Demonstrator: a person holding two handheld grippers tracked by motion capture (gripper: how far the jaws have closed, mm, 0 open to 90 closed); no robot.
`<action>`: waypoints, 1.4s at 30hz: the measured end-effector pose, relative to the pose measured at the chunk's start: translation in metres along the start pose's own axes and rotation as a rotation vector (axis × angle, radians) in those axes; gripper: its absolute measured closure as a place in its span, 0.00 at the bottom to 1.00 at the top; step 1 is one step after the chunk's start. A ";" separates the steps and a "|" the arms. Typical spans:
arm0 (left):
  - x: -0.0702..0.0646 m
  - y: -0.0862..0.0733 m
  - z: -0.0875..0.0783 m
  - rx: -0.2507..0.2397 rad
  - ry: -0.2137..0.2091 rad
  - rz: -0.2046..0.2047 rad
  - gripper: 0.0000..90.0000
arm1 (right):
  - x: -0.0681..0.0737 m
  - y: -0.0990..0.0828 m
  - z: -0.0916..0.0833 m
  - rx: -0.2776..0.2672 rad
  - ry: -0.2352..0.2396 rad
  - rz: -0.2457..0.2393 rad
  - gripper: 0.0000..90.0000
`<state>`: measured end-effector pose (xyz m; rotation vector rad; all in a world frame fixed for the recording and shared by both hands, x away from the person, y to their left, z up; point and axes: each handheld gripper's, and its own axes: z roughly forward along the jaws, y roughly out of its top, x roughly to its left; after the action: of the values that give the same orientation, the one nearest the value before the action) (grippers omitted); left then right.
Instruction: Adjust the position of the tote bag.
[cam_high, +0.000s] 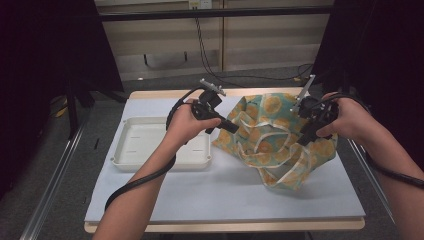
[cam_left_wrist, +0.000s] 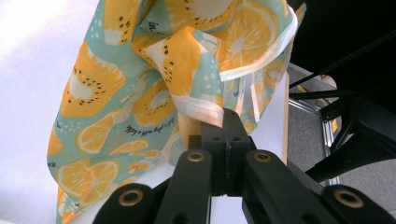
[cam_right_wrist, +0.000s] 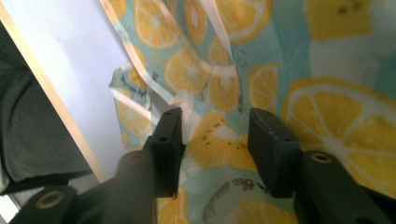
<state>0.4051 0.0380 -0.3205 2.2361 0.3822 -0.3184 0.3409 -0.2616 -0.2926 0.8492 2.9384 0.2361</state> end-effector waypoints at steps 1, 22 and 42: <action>0.000 0.000 0.000 0.005 0.005 0.001 1.00 | 0.000 0.000 0.000 0.000 0.000 0.000 0.67; -0.002 0.015 -0.022 -0.039 0.017 -0.014 1.00 | -0.002 -0.014 -0.046 -0.134 0.071 0.114 1.00; -0.004 0.034 -0.044 -0.079 0.014 -0.025 1.00 | -0.005 -0.019 -0.073 -0.211 0.013 0.159 1.00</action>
<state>0.4189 0.0509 -0.2676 2.1592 0.4228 -0.2962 0.3266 -0.2897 -0.2233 1.0508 2.7929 0.5522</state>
